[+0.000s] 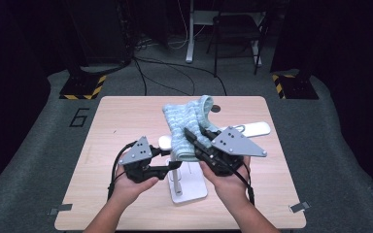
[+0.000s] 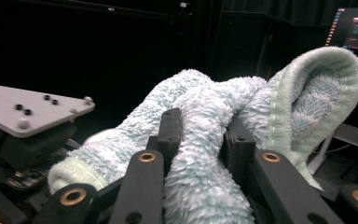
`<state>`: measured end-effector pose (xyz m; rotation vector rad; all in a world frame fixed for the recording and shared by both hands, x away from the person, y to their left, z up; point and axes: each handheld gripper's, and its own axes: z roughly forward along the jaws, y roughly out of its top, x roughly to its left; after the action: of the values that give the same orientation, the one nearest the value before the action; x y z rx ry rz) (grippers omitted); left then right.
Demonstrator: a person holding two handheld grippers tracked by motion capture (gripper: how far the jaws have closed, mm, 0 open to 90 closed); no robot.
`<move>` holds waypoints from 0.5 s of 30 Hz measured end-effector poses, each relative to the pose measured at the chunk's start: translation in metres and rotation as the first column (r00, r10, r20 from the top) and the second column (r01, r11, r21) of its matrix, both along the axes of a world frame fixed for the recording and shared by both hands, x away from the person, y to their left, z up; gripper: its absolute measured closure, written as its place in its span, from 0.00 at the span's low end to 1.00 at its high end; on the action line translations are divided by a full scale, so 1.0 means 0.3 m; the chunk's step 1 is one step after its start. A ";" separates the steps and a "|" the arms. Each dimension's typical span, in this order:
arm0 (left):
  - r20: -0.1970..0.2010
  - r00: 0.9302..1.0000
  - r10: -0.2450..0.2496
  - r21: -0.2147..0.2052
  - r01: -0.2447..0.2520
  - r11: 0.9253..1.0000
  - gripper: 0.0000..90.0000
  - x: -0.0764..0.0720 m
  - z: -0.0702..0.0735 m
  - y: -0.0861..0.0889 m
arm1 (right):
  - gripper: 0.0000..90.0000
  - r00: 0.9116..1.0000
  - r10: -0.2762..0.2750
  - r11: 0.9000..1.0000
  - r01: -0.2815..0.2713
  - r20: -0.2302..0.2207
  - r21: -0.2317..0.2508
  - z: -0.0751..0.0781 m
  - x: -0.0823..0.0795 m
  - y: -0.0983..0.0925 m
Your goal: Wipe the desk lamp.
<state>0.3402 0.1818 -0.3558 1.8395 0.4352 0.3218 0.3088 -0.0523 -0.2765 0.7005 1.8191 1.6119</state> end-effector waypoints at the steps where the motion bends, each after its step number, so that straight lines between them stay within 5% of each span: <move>1: 0.003 1.000 -0.003 0.003 0.003 1.000 0.58 0.001 0.000 0.001 | 0.81 1.000 0.003 1.000 -0.003 -0.004 -0.002 0.000 -0.003 0.008; 15: 0.001 1.000 -0.006 0.007 0.006 1.000 0.58 -0.002 0.000 0.001 | 0.81 0.999 -0.036 0.999 0.036 -0.005 -0.011 -0.003 0.008 -0.075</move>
<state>0.3396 0.1820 -0.3557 1.8469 0.4281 0.3203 0.3111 -0.0747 -0.2775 0.7292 1.8080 1.5775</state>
